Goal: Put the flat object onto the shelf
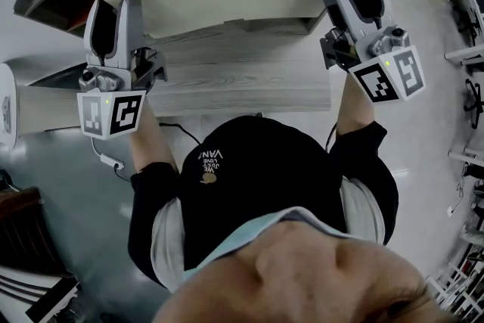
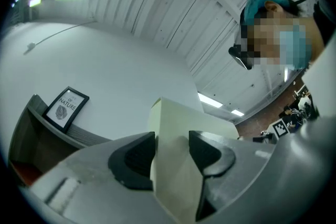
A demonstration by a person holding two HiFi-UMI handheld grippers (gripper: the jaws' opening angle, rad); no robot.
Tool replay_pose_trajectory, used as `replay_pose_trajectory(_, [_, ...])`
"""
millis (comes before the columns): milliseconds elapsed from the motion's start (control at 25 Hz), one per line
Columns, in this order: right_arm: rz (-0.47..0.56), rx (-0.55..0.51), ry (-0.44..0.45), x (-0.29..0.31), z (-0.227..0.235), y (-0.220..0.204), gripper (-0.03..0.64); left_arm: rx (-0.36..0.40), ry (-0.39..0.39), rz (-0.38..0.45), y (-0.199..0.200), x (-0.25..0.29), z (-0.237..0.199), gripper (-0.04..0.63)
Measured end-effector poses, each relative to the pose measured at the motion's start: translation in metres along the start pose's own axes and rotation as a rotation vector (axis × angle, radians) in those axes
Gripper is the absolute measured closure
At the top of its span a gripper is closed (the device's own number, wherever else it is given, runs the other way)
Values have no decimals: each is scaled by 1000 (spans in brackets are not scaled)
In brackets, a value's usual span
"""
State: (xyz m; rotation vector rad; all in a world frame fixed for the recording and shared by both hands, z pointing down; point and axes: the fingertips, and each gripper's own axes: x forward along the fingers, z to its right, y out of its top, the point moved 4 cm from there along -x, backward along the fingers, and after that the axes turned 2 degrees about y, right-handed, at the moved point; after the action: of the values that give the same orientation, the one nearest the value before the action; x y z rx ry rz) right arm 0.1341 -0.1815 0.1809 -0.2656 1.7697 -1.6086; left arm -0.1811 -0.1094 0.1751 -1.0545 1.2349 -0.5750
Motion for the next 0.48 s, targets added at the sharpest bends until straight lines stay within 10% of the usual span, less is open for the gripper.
replay_pose_trajectory(480, [74, -70, 113, 25, 14, 58, 391, 93, 26, 94, 38, 33, 11, 391])
